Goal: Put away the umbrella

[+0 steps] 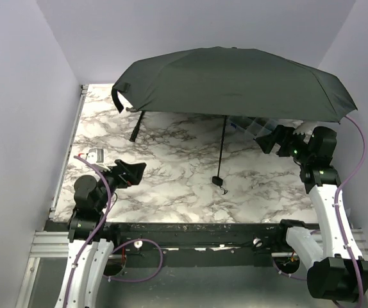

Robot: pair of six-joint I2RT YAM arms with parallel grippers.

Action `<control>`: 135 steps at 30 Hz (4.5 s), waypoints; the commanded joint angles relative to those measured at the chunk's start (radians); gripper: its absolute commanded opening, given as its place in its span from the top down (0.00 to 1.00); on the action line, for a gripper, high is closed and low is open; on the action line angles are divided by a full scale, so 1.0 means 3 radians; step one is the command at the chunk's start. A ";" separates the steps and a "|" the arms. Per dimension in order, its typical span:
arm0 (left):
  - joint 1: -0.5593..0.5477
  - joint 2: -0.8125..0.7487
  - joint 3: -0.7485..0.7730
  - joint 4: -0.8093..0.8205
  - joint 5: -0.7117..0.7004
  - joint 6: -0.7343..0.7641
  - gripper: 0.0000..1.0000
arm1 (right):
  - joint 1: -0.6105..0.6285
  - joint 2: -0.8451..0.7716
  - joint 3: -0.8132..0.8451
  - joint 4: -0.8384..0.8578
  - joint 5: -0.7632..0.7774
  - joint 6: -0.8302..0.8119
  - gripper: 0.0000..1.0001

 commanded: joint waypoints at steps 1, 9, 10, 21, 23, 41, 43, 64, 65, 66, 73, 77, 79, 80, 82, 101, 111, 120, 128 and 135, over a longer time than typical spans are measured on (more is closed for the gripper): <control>-0.0004 -0.0231 -0.0238 0.0285 0.0365 -0.0399 0.01 | -0.0030 0.0015 -0.0036 0.0115 -0.0124 0.0027 0.00; -0.0004 0.0166 -0.0734 0.1399 0.1231 -0.0966 0.01 | -0.0017 0.0299 -0.0179 -0.0118 -0.2551 -0.1358 0.00; -0.0004 0.0216 -0.0778 0.1502 0.1270 -0.1029 0.01 | 0.0011 0.0349 -0.0137 -0.0311 -0.2673 -0.1605 0.00; -0.0050 0.0232 -0.0872 0.1583 0.1152 -0.1072 0.01 | 0.0955 0.1220 0.0053 0.1309 -0.0731 -0.0126 0.00; -0.0051 0.0212 -0.0870 0.1552 0.1129 -0.1066 0.01 | 0.1082 0.1328 0.0021 0.1689 -0.0503 0.0217 0.00; -0.0056 0.0105 -0.1053 0.1947 0.0993 -0.1383 0.01 | 0.1374 0.2620 0.0598 0.3127 -0.0015 0.1626 0.70; -0.0060 0.0122 -0.1094 0.2120 0.1003 -0.1478 0.01 | 0.1374 0.2645 0.0628 0.3087 -0.0123 0.1642 0.88; -0.1357 0.2907 0.0791 0.5024 0.0373 -0.1550 0.06 | 0.1685 0.1816 0.1101 0.2728 -0.2150 0.2117 1.00; -0.1426 0.3011 0.0884 0.5056 0.0295 -0.1485 0.06 | 0.1693 0.1812 0.1105 0.2722 -0.2161 0.2114 1.00; -0.1483 0.3083 0.0965 0.5015 0.0200 -0.1432 0.06 | 0.1705 0.1807 0.1114 0.2714 -0.2169 0.2102 1.00; -0.1600 0.3555 0.1440 0.4956 0.0076 -0.1464 0.15 | 0.1762 0.1755 0.1142 0.2531 -0.2184 0.1951 1.00; -0.1643 0.3772 0.1678 0.4762 0.0045 -0.1506 0.25 | 0.1793 0.1732 0.1143 0.2473 -0.2199 0.1898 1.00; -0.1664 0.3850 0.1759 0.4712 0.0030 -0.1497 0.27 | 0.1799 0.1711 0.1143 0.2421 -0.2209 0.1847 1.00; -0.1669 0.3876 0.1792 0.4683 0.0008 -0.1489 0.28 | 0.1800 0.1701 0.1143 0.2386 -0.2212 0.1815 1.00; -0.1680 0.3900 0.1845 0.4601 -0.0024 -0.1457 0.31 | 0.1803 0.1684 0.1140 0.2318 -0.2210 0.1751 1.00; -0.1837 0.3329 0.2195 0.3262 -0.0102 -0.0582 1.00 | 0.1856 0.1535 0.1884 -0.0106 -0.1926 -0.0463 0.47; -0.2486 0.2872 0.2126 0.2657 -0.1498 0.0130 1.00 | 0.1952 0.1779 0.2469 -0.0525 -0.1938 -0.0528 0.43; -0.2569 0.2862 0.2036 0.2878 -0.1620 0.0150 1.00 | 0.1963 0.1915 0.2496 -0.0089 -0.2439 0.0122 1.00; -0.2363 0.2618 0.1342 0.3861 -0.0723 -0.0323 0.34 | 0.1965 0.1929 0.2697 0.0099 -0.2777 0.0482 1.00; -0.2052 0.2844 0.0868 0.5056 -0.0090 -0.1008 0.23 | 0.1963 0.1866 0.2873 -0.0124 -0.2935 0.0323 1.00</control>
